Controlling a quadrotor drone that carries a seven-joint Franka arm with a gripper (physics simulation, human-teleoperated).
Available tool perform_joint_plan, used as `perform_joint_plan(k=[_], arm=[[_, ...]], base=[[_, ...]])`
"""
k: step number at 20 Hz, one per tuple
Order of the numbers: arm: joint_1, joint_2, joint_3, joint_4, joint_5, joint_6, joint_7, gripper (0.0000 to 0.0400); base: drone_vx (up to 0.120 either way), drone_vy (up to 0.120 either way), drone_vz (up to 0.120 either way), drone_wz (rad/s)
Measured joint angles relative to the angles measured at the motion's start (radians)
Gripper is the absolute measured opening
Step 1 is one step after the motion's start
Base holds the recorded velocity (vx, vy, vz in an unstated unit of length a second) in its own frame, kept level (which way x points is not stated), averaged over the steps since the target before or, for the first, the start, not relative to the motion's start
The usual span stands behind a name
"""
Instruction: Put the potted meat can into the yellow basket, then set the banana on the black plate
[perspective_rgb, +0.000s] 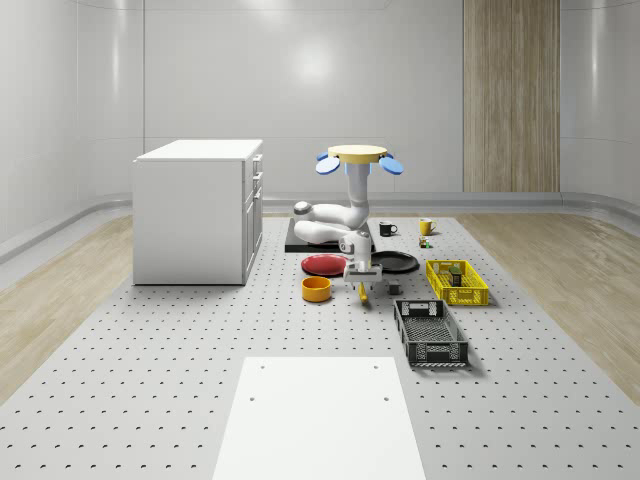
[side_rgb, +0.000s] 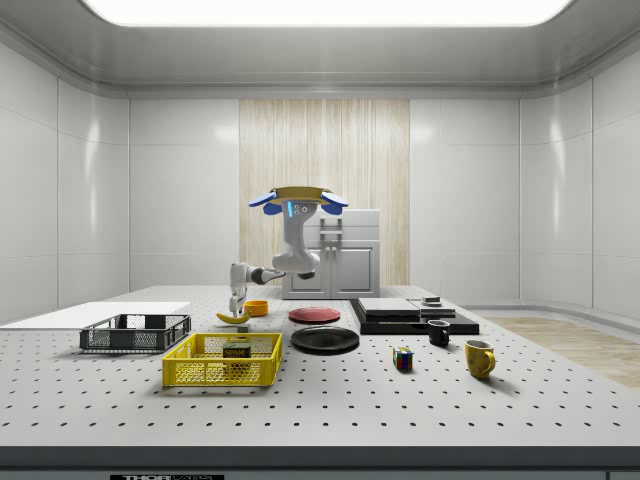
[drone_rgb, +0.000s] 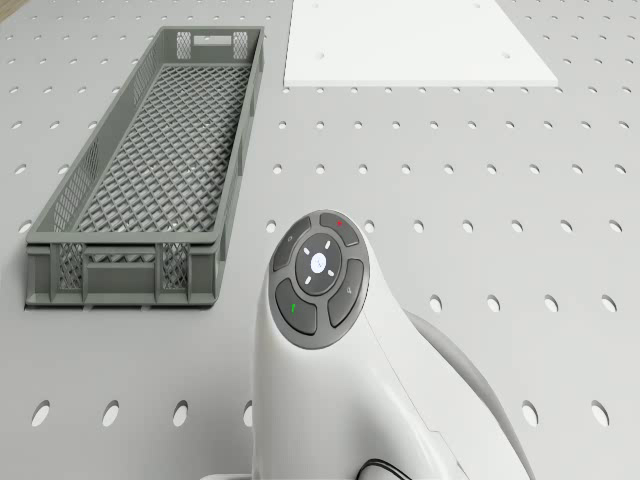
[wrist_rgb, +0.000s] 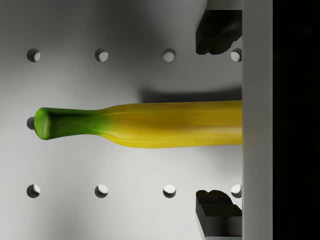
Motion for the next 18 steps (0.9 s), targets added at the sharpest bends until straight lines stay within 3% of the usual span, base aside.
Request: perform_joint_plan(k=[18], arm=[[-0.044,0.010,-0.045,0.064,-0.042,0.024,-0.012,0.0400]], base=[[0.000,0.000,-0.002,0.000]])
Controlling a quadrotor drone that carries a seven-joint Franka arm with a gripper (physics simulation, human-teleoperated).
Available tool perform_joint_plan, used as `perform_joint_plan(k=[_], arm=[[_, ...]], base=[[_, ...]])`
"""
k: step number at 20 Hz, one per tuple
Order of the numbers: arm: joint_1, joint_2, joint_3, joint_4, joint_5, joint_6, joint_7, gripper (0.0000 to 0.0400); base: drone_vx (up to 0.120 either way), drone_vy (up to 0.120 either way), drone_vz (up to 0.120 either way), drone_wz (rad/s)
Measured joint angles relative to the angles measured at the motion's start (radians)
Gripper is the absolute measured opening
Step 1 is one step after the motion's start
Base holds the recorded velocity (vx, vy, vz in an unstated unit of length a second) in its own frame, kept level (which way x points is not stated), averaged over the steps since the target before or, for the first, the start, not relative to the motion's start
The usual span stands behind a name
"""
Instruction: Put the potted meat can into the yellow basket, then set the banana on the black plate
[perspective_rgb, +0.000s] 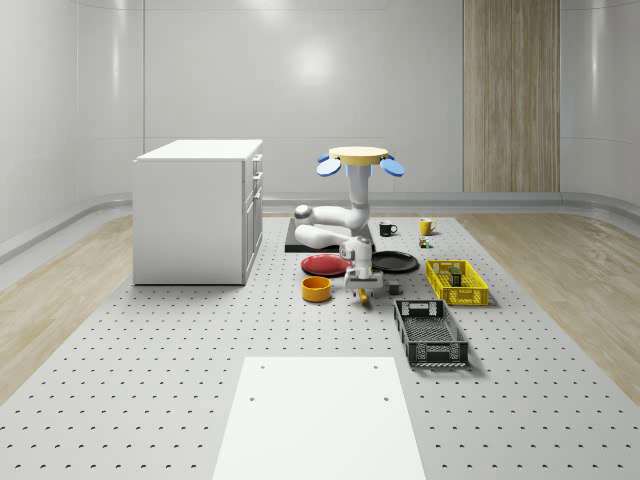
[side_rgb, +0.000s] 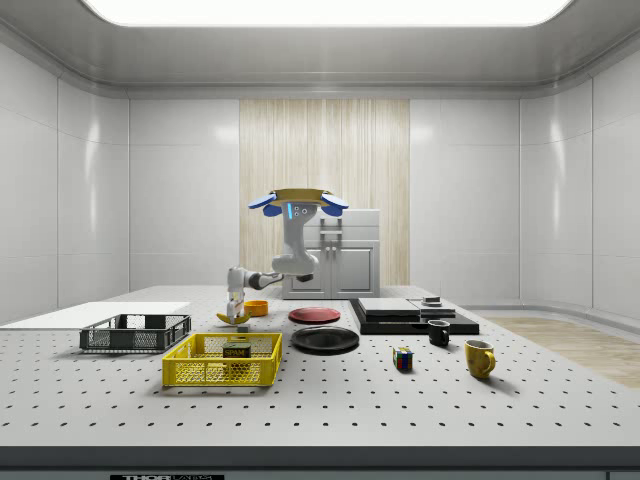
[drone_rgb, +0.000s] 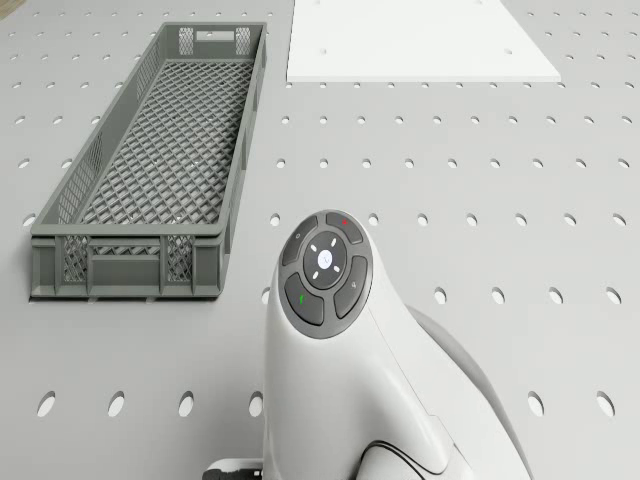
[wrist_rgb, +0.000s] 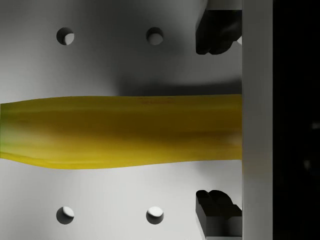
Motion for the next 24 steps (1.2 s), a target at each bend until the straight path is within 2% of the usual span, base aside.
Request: perform_joint_plan(k=[8,11,13,15,22,24], arm=[[-0.006,0.001,-0.027,0.016,-0.025,0.014,-0.006,0.0400],[-0.007,0.002,-0.033,0.019,-0.030,0.016,-0.006,0.0279],[-0.008,0.002,-0.035,0.020,-0.032,0.016,-0.007,0.0228],[-0.008,0.002,-0.036,0.020,-0.033,0.017,-0.006,0.0199],[-0.004,0.002,-0.016,0.013,-0.020,0.005,0.018,0.0197],[0.000,0.001,0.005,0.006,-0.001,-0.004,0.025,0.0197]], base=[[0.000,0.000,0.000,0.000],[0.000,0.000,0.000,0.000],[0.000,0.000,0.000,0.000],[0.000,0.000,0.000,0.000],[0.000,0.000,0.000,0.000],[0.000,0.000,0.120,0.000]])
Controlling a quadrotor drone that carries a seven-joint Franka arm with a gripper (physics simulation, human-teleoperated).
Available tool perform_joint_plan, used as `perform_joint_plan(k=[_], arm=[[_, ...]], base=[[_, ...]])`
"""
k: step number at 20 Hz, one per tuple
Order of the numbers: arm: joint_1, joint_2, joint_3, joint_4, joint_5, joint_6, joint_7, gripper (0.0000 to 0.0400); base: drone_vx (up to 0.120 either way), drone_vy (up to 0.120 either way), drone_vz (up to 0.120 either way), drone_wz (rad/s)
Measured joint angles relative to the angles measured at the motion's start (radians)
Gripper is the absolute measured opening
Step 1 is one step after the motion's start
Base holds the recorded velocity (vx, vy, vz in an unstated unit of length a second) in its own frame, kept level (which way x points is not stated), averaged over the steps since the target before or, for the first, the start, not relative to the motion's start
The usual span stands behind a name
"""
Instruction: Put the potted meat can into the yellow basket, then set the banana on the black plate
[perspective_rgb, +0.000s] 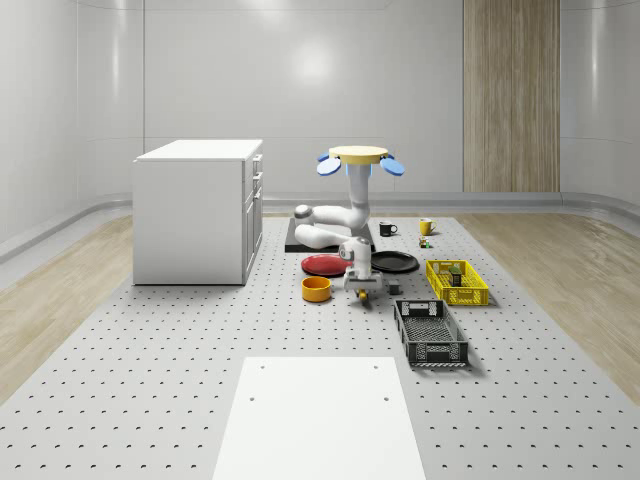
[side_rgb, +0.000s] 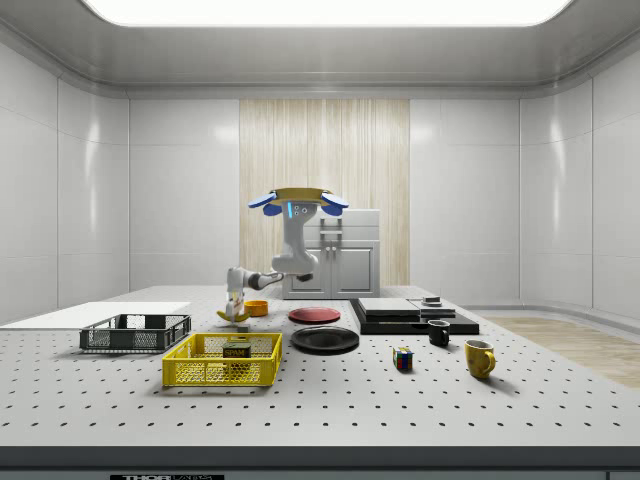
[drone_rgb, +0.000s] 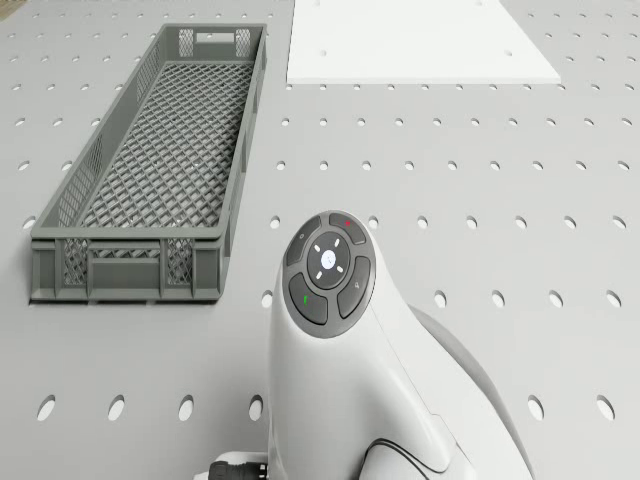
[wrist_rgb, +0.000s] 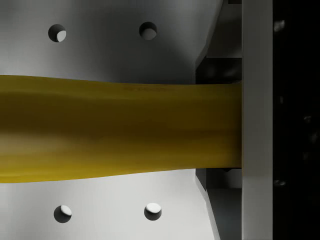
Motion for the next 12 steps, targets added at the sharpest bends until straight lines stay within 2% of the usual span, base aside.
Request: perform_joint_plan(k=[9,11,12], arm=[[0.007,-0.005,0.056,-0.016,0.053,-0.019,0.001,0.0200],[0.007,-0.007,0.060,-0.016,0.057,-0.019,0.001,0.0200],[0.007,-0.007,0.061,-0.017,0.058,-0.019,0.002,0.0201]], base=[[0.000,0.000,0.120,0.000],[-0.040,0.100,0.120,0.000],[-0.120,0.120,0.000,0.000]])
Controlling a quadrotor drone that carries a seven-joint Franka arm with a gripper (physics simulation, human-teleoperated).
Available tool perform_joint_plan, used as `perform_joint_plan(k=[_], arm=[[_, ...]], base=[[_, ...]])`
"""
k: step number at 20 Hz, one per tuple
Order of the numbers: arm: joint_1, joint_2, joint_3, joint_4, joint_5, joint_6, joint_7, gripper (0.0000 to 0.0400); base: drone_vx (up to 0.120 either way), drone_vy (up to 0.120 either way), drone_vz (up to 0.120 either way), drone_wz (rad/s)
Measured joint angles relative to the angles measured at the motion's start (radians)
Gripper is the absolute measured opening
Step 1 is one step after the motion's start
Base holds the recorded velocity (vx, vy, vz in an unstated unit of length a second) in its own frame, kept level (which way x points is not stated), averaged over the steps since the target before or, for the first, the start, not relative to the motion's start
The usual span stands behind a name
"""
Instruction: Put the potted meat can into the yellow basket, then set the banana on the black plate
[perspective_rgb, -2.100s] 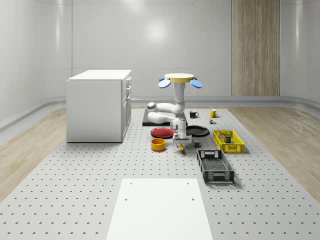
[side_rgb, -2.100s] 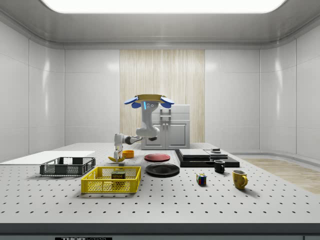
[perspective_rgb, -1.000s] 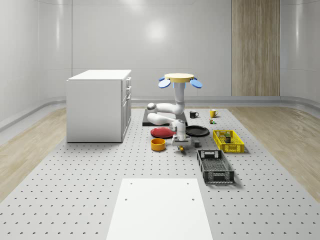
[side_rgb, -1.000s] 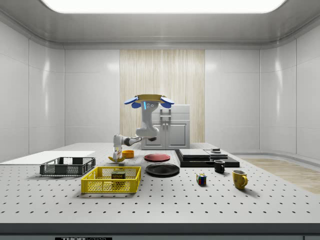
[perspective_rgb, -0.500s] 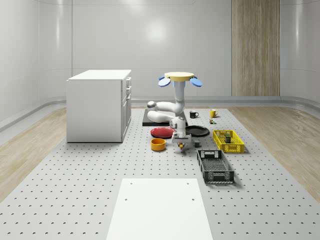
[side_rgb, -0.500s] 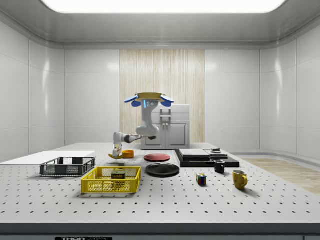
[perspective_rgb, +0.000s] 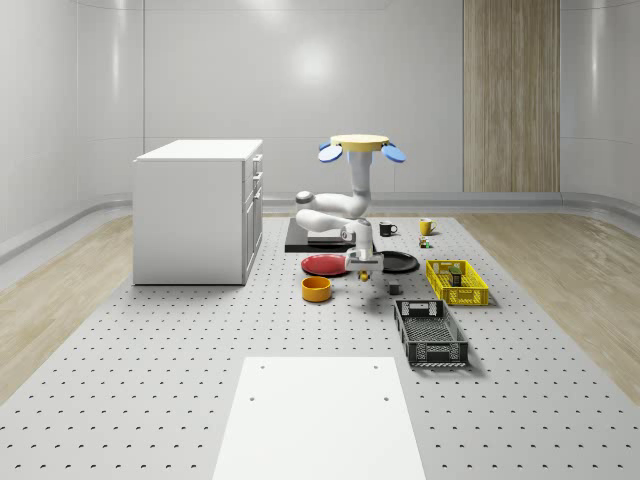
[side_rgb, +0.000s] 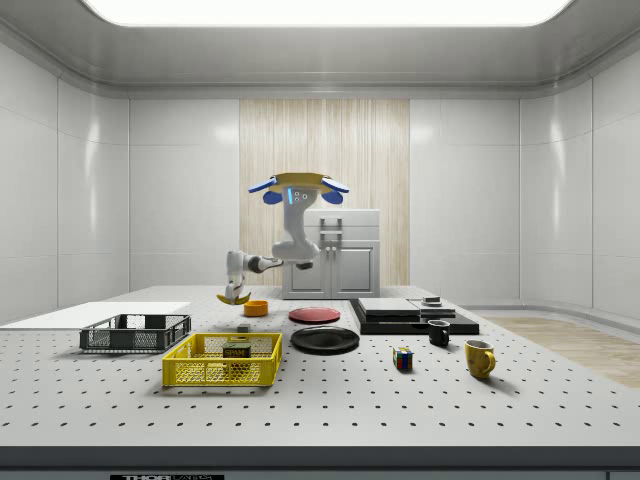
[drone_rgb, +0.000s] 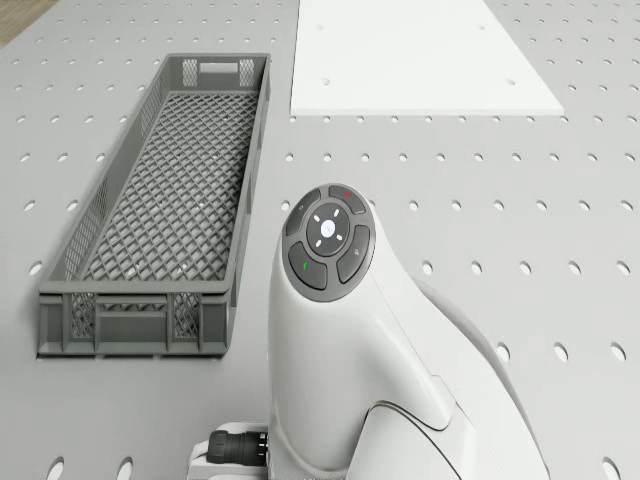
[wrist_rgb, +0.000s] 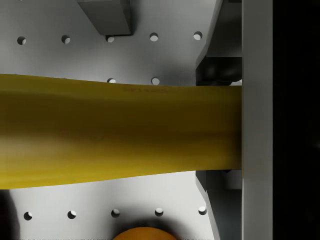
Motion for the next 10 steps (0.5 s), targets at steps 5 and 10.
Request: perform_joint_plan(k=[5,10], arm=[[-0.001,-0.003,0.004,-0.001,0.005,0.002,0.002,0.0201],[-0.001,-0.006,0.005,-0.001,0.007,0.004,0.003,0.0201]], base=[[-0.120,0.120,0.000,0.000],[-0.120,0.120,0.000,0.000]])
